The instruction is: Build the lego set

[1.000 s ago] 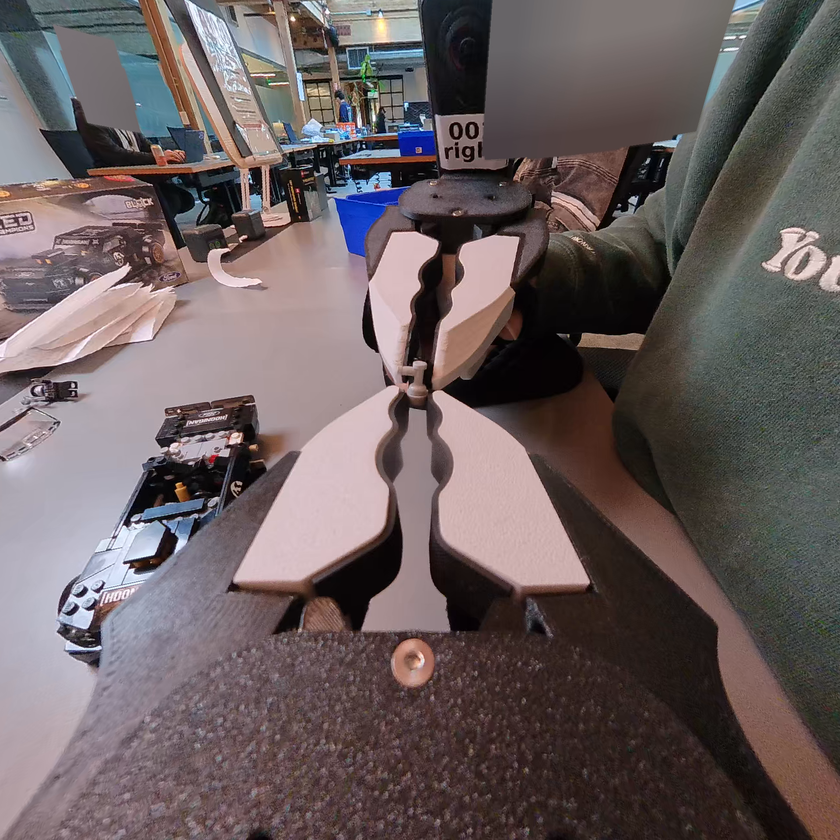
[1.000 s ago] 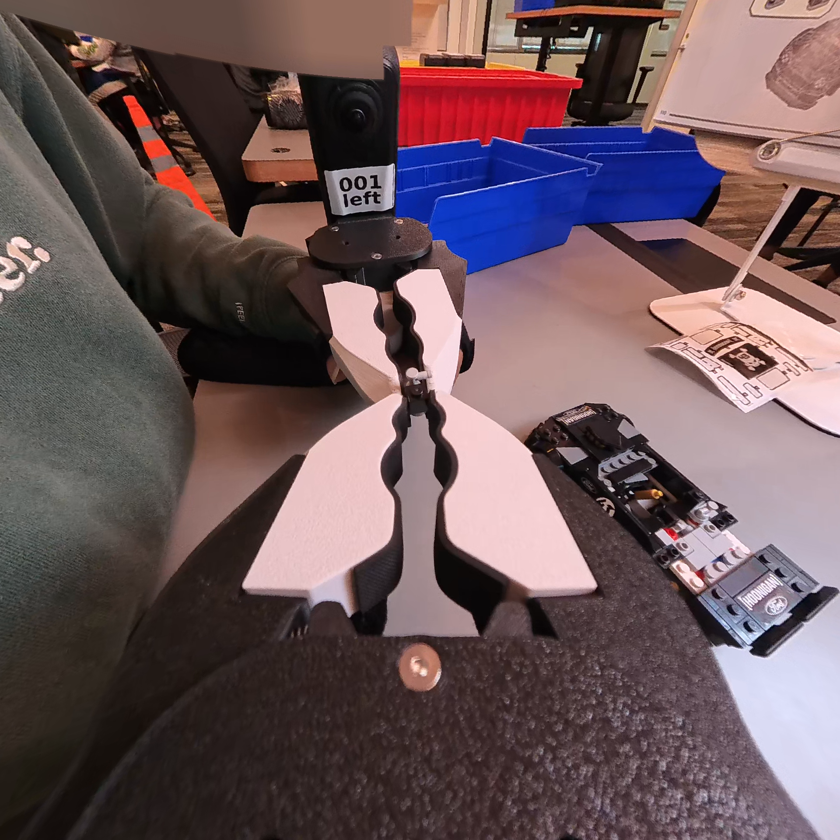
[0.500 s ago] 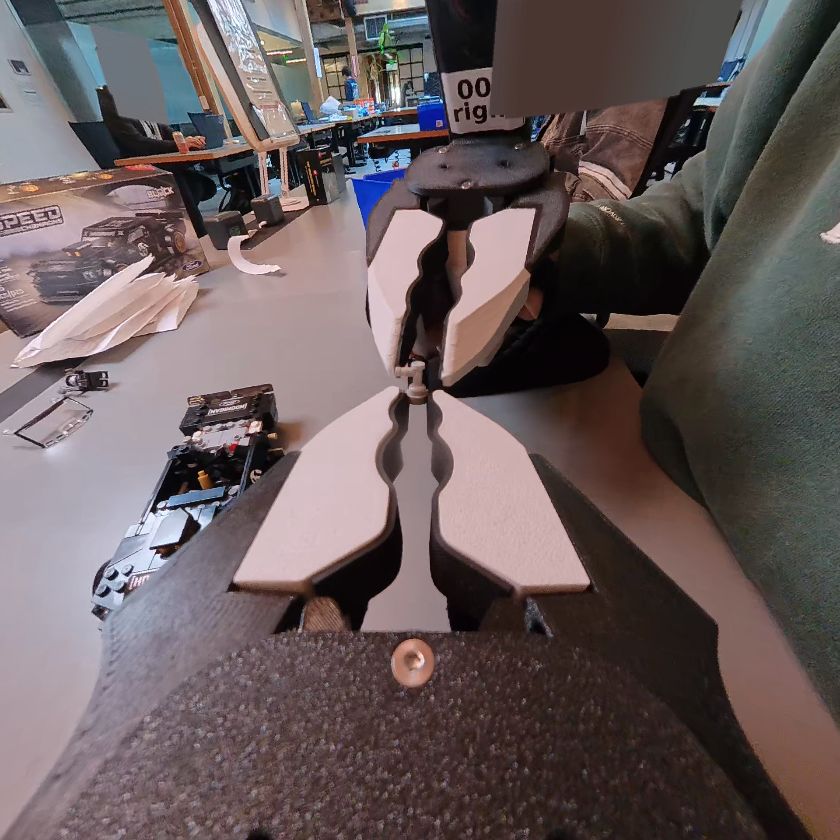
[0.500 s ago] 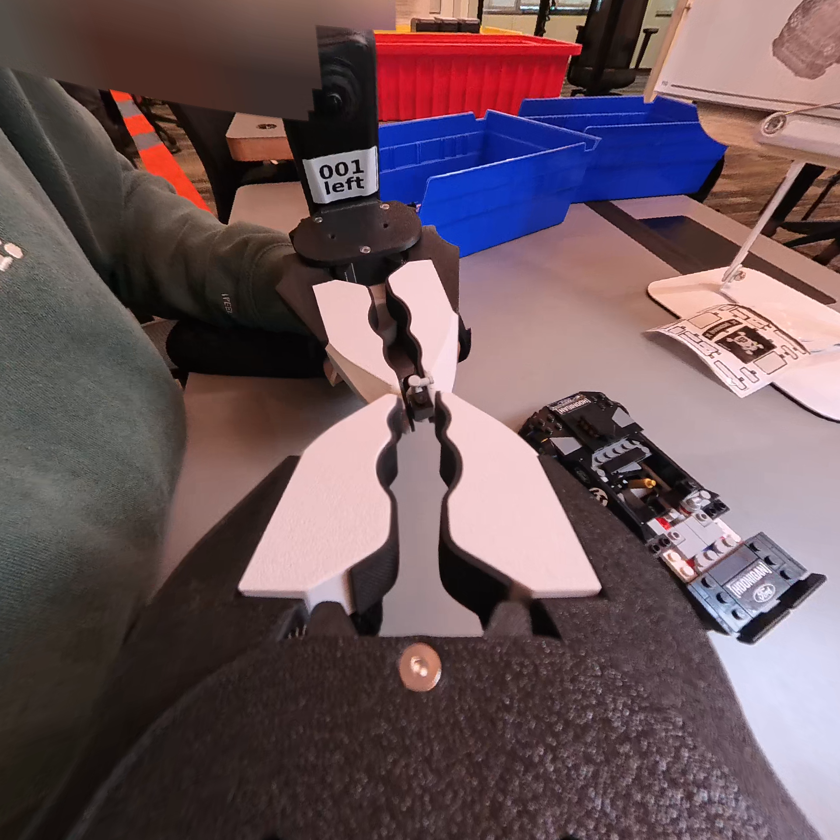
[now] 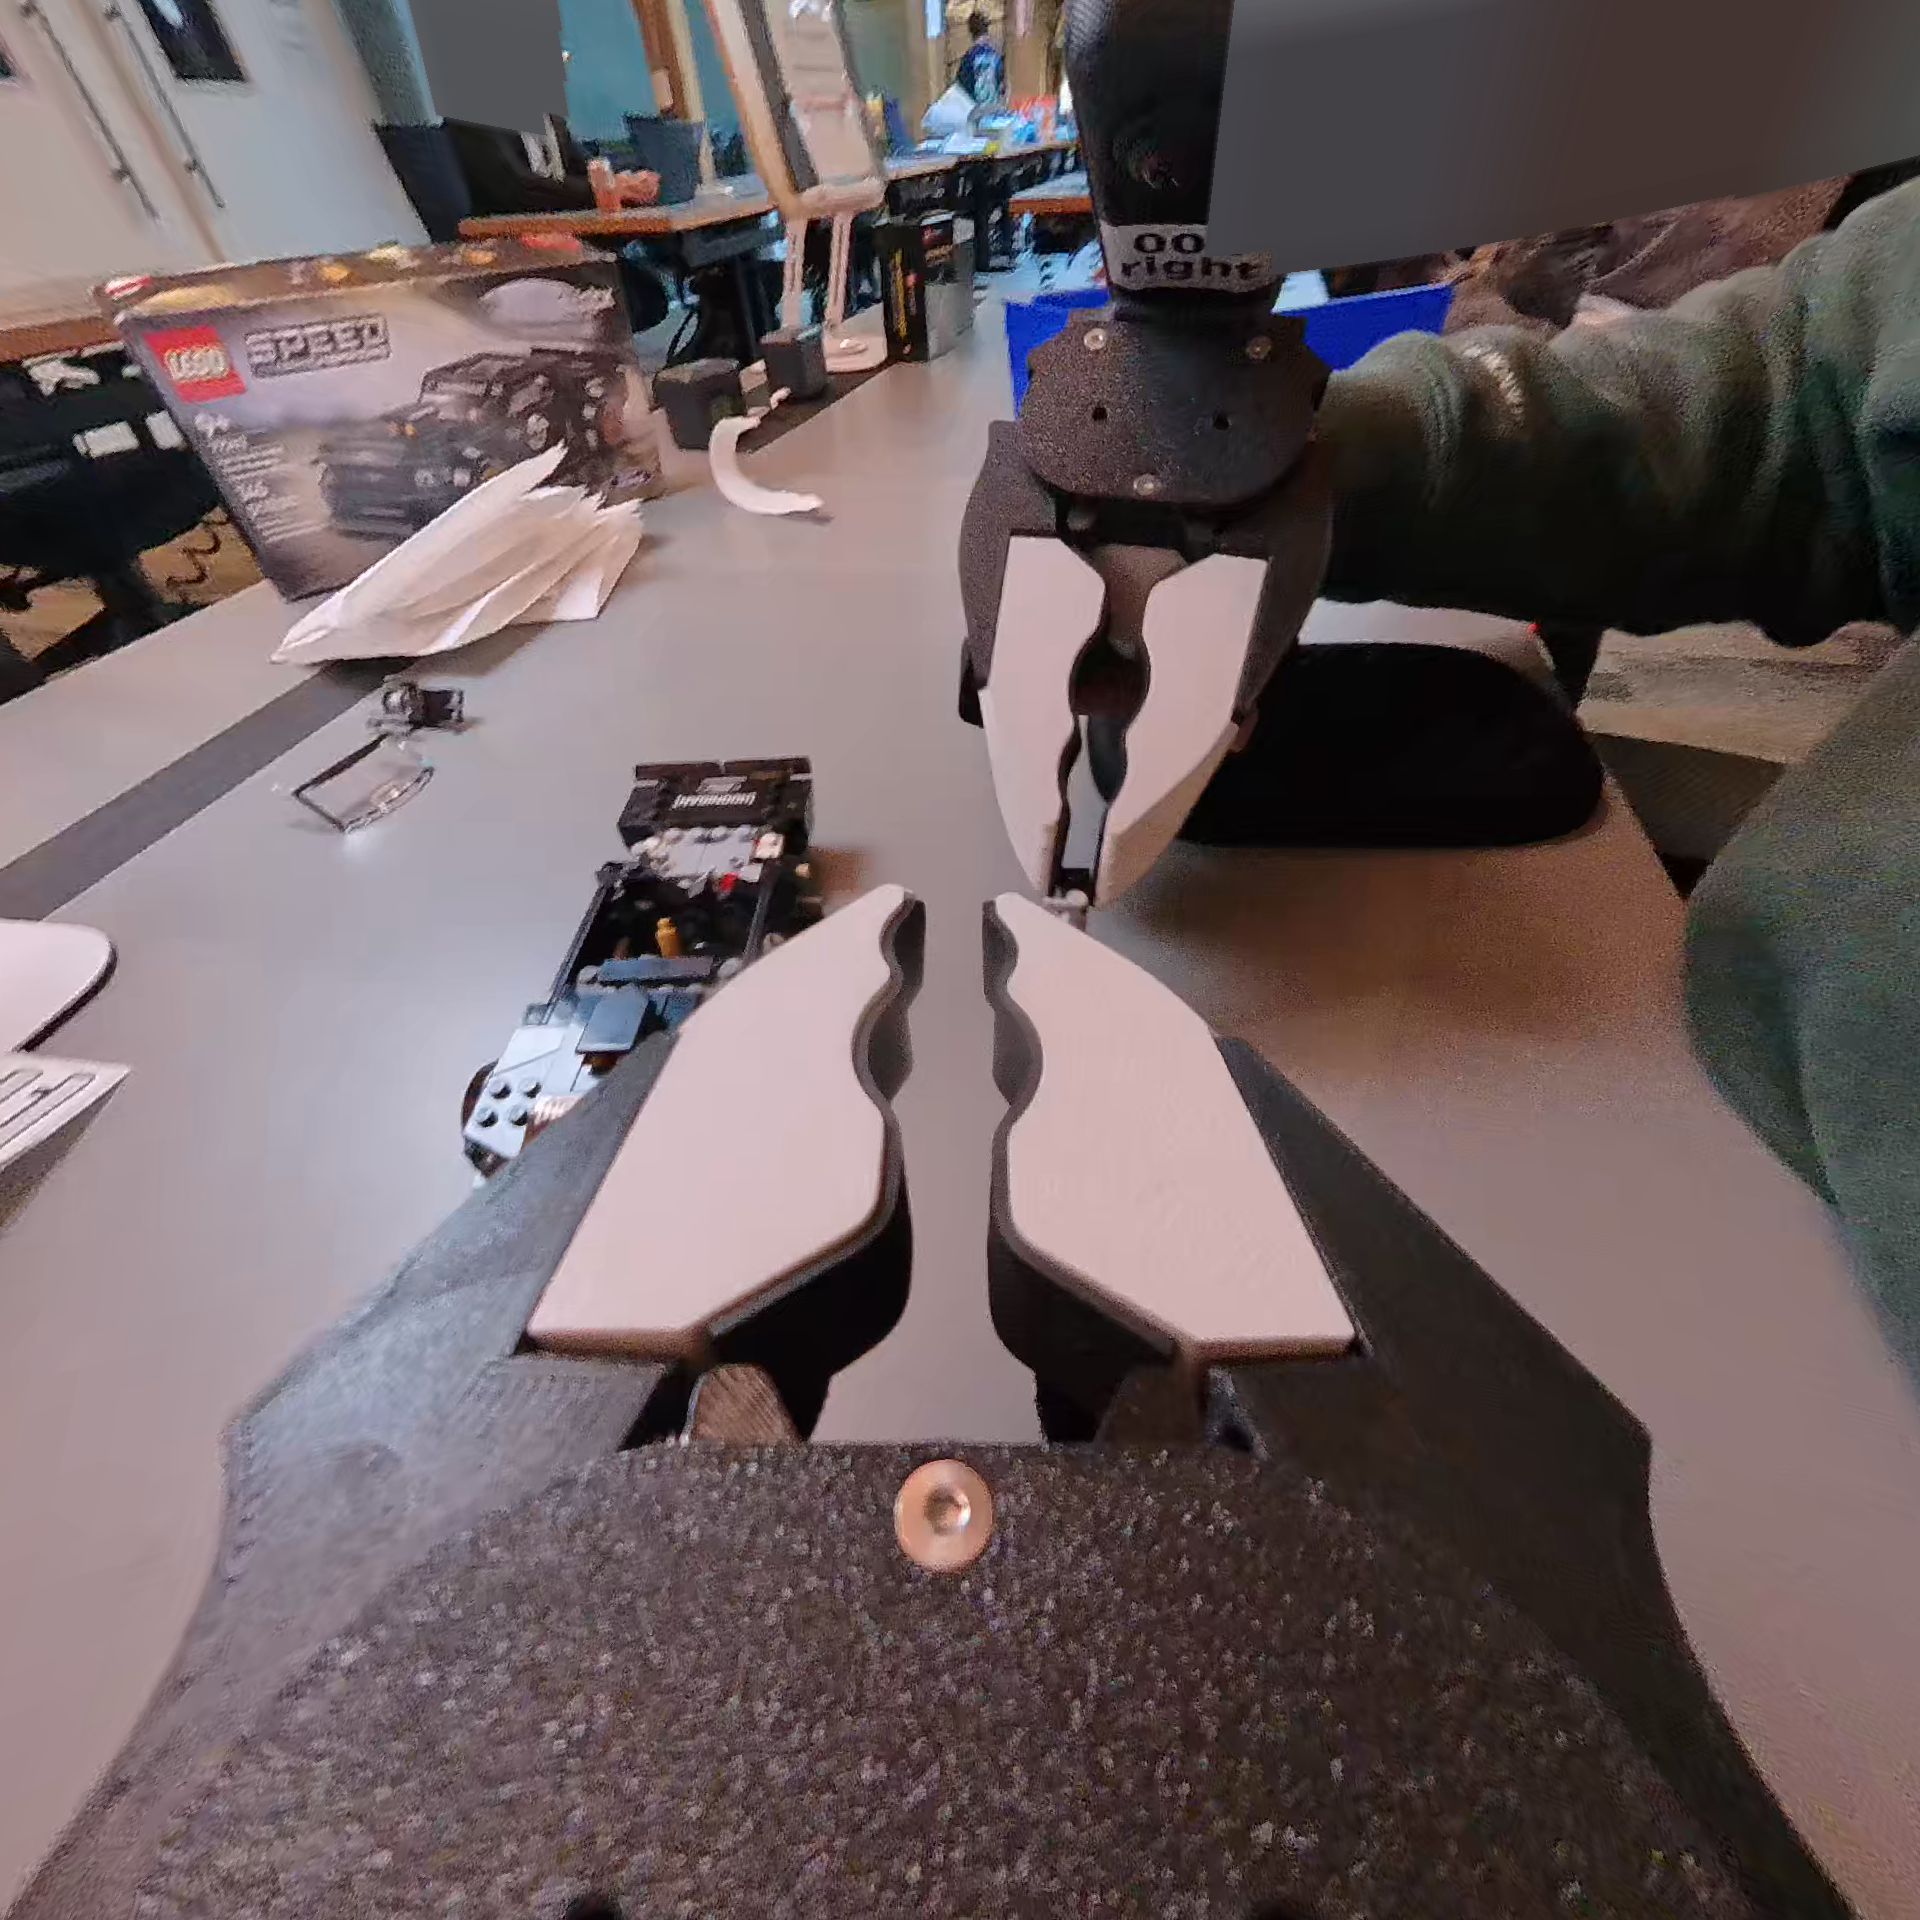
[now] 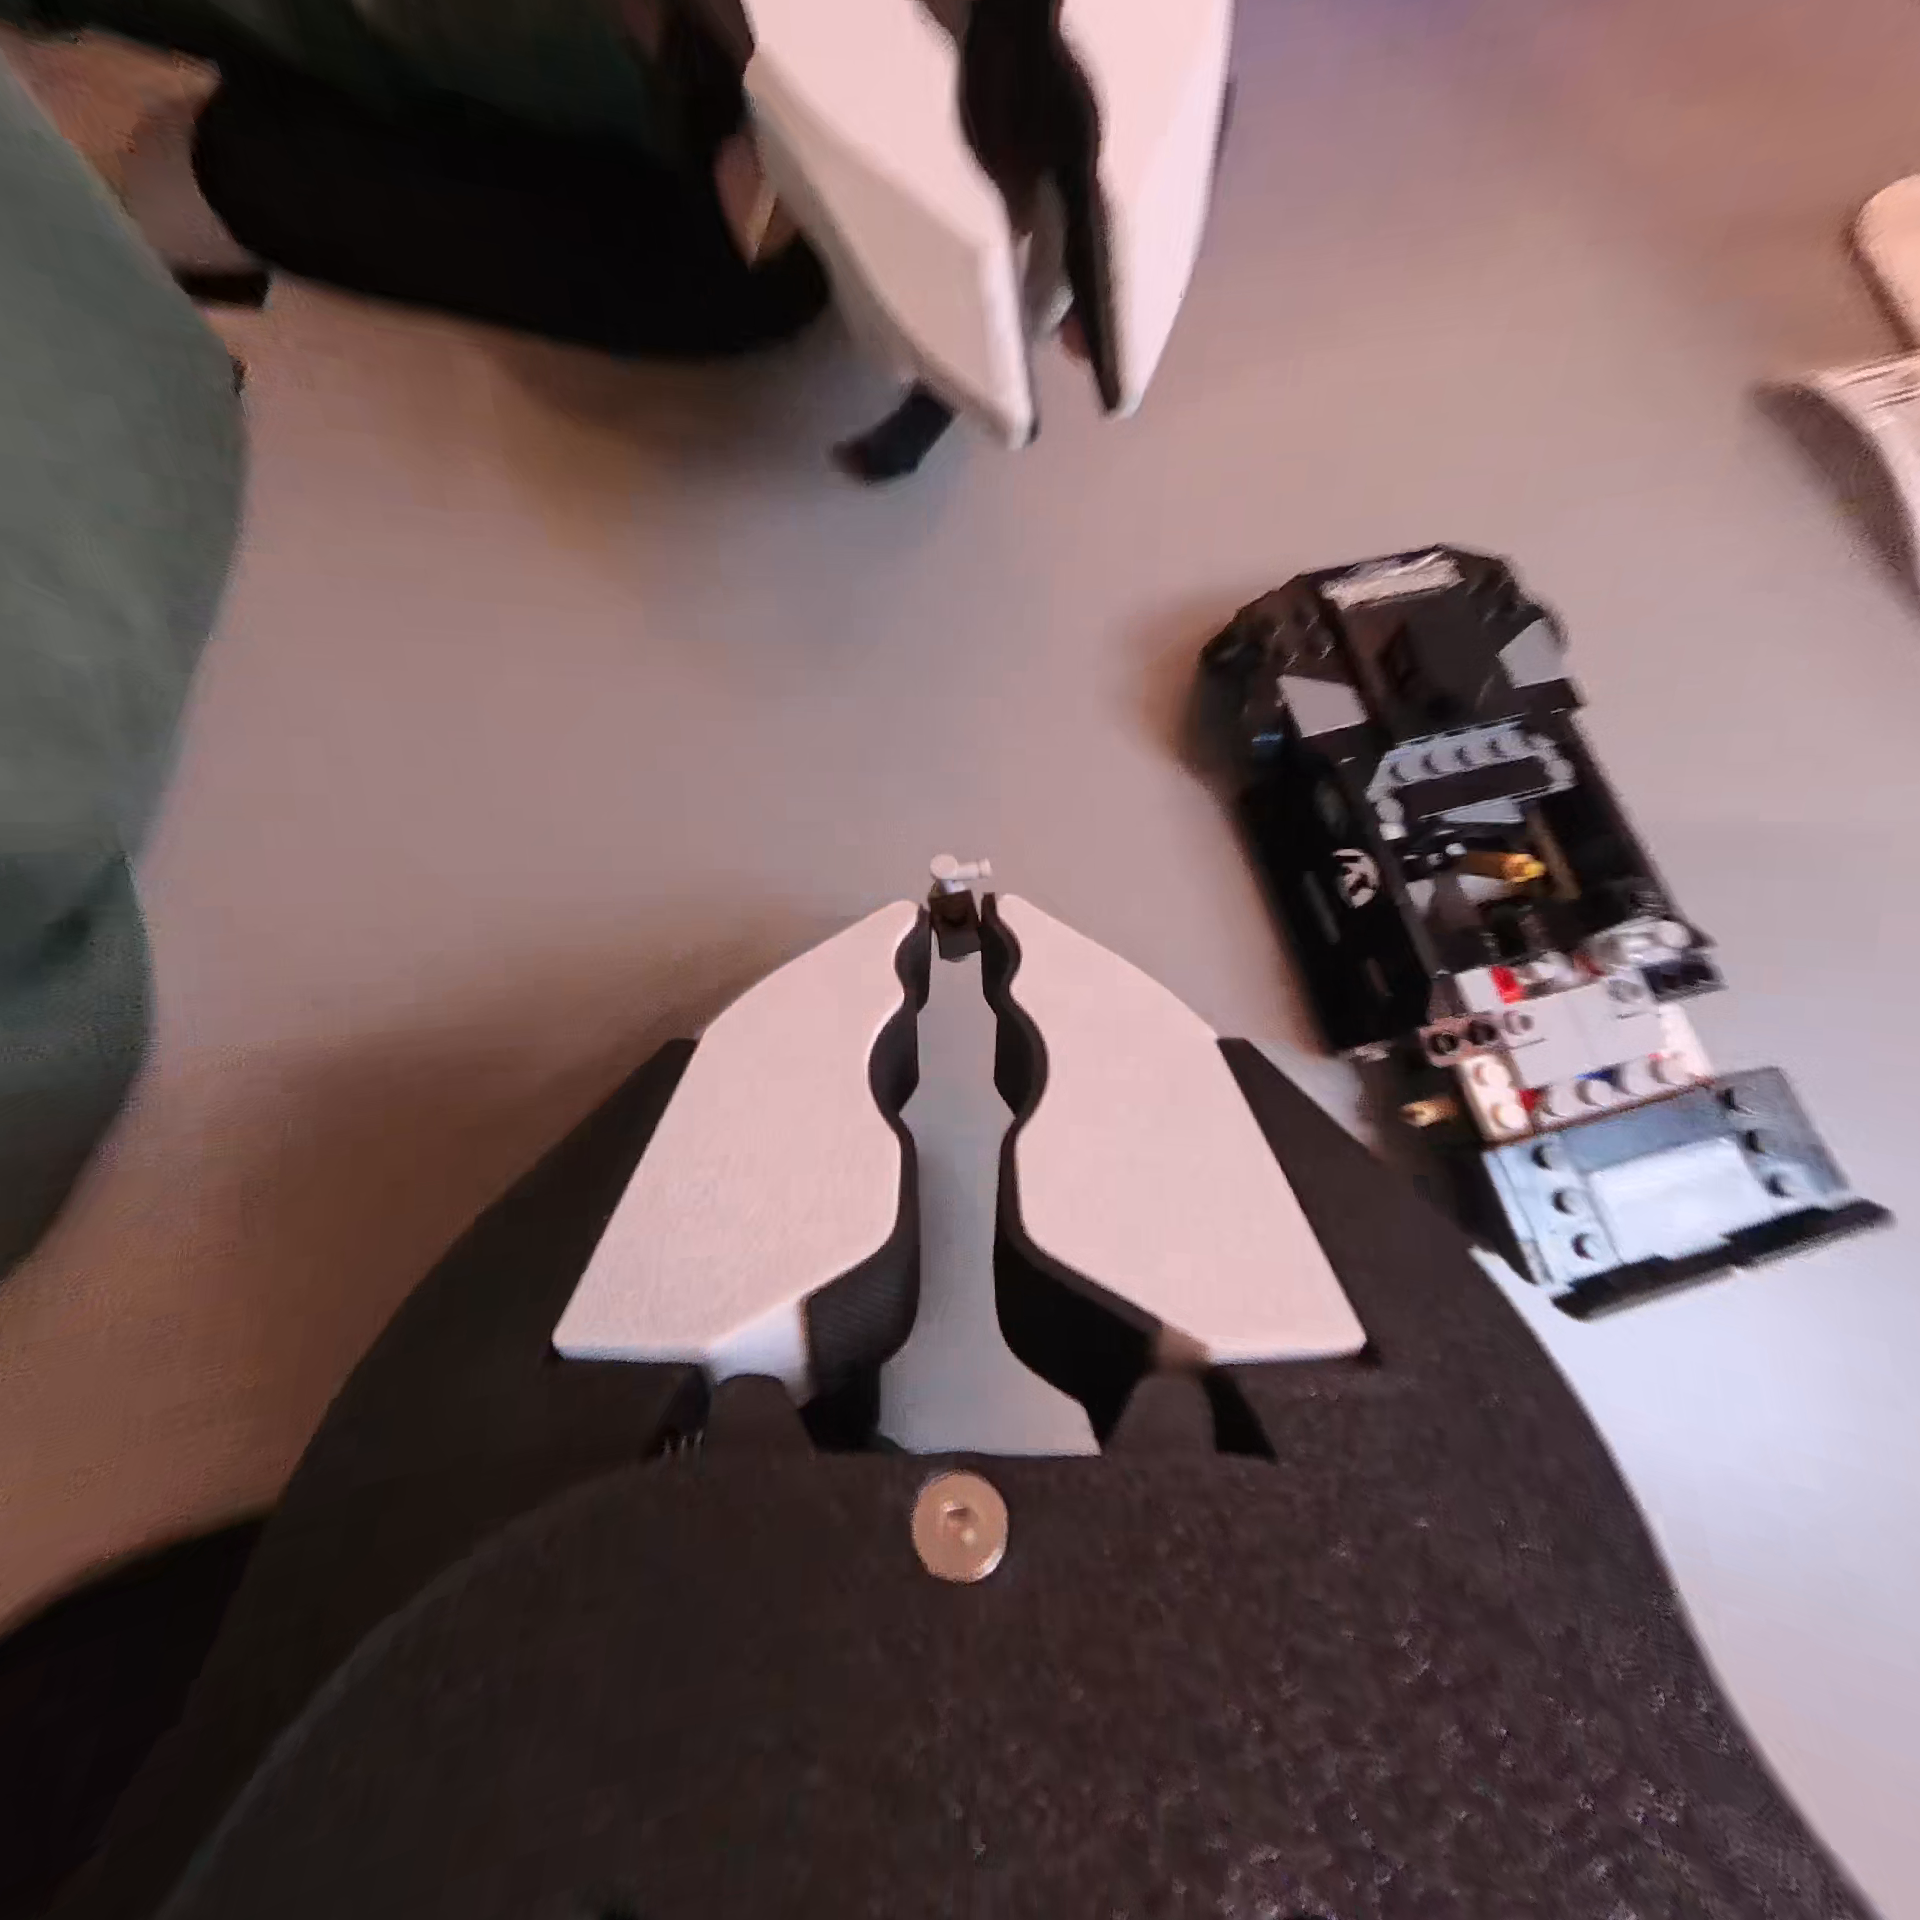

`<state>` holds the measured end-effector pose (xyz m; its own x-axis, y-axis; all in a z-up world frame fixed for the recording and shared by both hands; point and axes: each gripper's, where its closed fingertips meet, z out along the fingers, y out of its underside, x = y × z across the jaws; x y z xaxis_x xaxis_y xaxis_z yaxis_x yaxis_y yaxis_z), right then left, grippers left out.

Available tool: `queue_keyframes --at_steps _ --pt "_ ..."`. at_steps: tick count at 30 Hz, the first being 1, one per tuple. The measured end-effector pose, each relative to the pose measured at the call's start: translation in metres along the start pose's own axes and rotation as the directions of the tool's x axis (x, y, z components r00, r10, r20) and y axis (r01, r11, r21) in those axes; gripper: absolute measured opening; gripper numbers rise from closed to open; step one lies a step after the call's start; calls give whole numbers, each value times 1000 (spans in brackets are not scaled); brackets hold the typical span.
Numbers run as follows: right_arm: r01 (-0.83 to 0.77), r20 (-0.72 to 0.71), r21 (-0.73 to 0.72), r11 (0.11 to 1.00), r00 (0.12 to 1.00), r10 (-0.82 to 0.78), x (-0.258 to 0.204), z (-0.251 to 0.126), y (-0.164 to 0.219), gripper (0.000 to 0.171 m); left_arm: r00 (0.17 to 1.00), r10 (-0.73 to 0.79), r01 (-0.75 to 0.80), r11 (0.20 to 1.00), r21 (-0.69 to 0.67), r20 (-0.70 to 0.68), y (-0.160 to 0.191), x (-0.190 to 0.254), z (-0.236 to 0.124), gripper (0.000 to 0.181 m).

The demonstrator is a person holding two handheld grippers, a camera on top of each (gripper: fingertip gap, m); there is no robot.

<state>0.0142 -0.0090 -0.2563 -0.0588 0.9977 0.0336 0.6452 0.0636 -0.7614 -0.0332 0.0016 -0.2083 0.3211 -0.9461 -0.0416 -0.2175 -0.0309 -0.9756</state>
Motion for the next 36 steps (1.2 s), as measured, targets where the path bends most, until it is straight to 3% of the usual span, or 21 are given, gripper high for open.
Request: queue_keyframes --at_steps 7,19,36 --pt "55 4 -167 984 998 -55 8 25 23 9 998 42 -37 995 -89 53 17 -8 3 7" --pt "-15 -60 -140 990 998 7 6 16 25 20 997 31 -25 995 -95 65 20 -12 4 11" --pt "-50 -158 -192 980 987 20 13 24 28 16 994 73 -60 988 -144 86 30 -14 8 9"
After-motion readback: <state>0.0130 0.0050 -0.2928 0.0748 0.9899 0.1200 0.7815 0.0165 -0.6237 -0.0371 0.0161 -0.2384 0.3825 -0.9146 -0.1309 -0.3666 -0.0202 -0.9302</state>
